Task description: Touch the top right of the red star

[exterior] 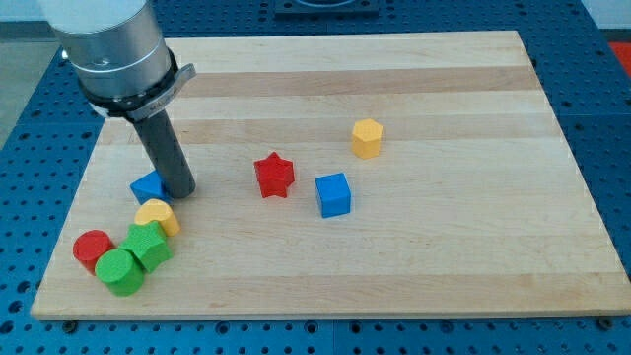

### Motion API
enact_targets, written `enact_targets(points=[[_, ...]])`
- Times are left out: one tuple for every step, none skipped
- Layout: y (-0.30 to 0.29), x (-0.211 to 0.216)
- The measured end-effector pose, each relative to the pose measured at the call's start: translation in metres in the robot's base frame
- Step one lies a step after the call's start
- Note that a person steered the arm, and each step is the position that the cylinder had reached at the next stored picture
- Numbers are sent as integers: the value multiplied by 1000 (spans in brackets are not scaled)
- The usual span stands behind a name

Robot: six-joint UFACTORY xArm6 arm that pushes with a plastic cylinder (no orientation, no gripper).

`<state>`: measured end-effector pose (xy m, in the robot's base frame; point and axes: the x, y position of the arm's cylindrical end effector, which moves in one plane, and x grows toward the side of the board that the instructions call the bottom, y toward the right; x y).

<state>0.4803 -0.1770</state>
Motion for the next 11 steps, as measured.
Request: enact_targets(points=[[-5,0],[-12,0],[-15,1],[-13,1],[3,-7],[30,-27],[56,-46],[76,-57],[105,-57],[128,-57],[147,-57]])
